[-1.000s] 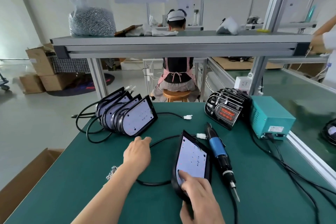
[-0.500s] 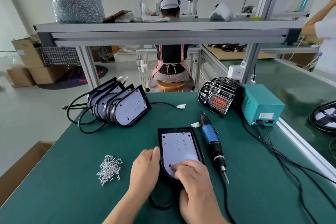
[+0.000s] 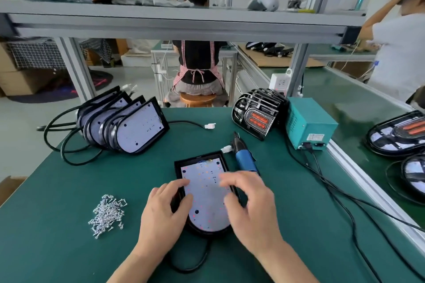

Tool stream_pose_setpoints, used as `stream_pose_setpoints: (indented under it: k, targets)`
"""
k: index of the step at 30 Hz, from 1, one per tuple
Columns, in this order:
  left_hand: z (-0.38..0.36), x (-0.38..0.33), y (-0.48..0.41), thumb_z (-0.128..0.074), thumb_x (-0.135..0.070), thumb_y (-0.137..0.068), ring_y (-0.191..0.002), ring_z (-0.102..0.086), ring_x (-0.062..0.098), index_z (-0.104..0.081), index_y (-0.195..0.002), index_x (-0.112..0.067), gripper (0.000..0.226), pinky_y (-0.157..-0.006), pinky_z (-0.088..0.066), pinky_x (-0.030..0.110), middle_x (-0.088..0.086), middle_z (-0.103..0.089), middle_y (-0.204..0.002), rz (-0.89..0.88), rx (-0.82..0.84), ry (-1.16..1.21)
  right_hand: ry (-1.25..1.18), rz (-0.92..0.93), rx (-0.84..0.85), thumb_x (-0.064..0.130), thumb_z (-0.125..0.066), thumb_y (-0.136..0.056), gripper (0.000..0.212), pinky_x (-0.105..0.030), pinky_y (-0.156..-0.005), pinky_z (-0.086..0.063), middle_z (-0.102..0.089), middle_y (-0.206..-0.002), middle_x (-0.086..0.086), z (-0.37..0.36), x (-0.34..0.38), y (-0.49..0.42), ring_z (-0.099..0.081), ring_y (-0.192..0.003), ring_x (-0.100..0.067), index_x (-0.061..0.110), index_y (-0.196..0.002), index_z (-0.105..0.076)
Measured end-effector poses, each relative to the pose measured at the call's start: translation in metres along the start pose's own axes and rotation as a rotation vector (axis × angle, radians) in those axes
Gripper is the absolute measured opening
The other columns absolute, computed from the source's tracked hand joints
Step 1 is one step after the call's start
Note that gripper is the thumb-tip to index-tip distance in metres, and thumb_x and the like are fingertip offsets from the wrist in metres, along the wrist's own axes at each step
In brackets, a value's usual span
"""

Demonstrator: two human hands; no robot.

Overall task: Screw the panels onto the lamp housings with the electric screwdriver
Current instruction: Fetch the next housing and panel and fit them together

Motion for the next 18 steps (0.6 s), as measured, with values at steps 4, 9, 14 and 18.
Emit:
stream_pose_setpoints:
  k: [4,9,14,18]
  targets:
    - [-0.001,0.003,-0.001,-0.068,-0.026,-0.090,-0.103,-0.051,0.004,-0.068,-0.112,-0.040,0.026,-0.078,-0.037,0.012,-0.025,-0.064,-0.096,0.028,-0.012,0.060,-0.088,-0.461,-0.198,0.020,-0.063,-0.087,0.030,-0.024,-0.086,-0.046,-0.066,-0.116,0.016,0.044,-0.086,-0.085,-0.059,-0.092,0.006,0.028,-0.115,-0.064]
    - [0.000,0.002,-0.001,-0.071,-0.025,-0.089,-0.100,-0.054,0.007,-0.069,-0.111,-0.044,0.029,-0.077,-0.039,0.015,-0.025,-0.063,-0.091,0.046,-0.020,0.096,0.034,-0.782,-0.289,0.024,-0.070,-0.091,0.062,-0.038,-0.097,-0.044,-0.052,-0.141,-0.012,0.076,-0.177,-0.139,-0.053,-0.121,-0.029,0.007,-0.143,-0.040]
    - [0.000,0.000,-0.001,-0.074,-0.018,-0.087,-0.103,-0.051,0.002,-0.066,-0.104,-0.050,0.037,-0.078,-0.038,0.013,-0.032,-0.060,-0.100,0.039,-0.005,0.112,0.119,-0.740,-0.414,0.038,-0.074,-0.089,0.072,-0.043,-0.100,-0.045,-0.050,-0.142,-0.013,0.086,-0.184,-0.164,-0.052,-0.127,-0.035,0.005,-0.142,-0.038]
    - [0.001,-0.004,-0.002,-0.074,-0.027,-0.085,-0.097,-0.051,0.003,-0.069,-0.101,-0.048,0.027,-0.074,-0.040,0.015,-0.031,-0.060,-0.098,0.031,-0.064,0.108,0.415,-0.327,-0.524,0.045,-0.075,-0.083,0.067,-0.046,-0.100,-0.046,-0.049,-0.133,-0.009,0.097,-0.140,-0.201,-0.047,-0.126,-0.031,0.010,-0.133,-0.046]
Point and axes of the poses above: each hand's wrist, its own y-axis away from the middle knuckle, its own z-axis out of the back of the hand, x = y × z, the point moved 8 cm from there along -y, towards the middle knuckle
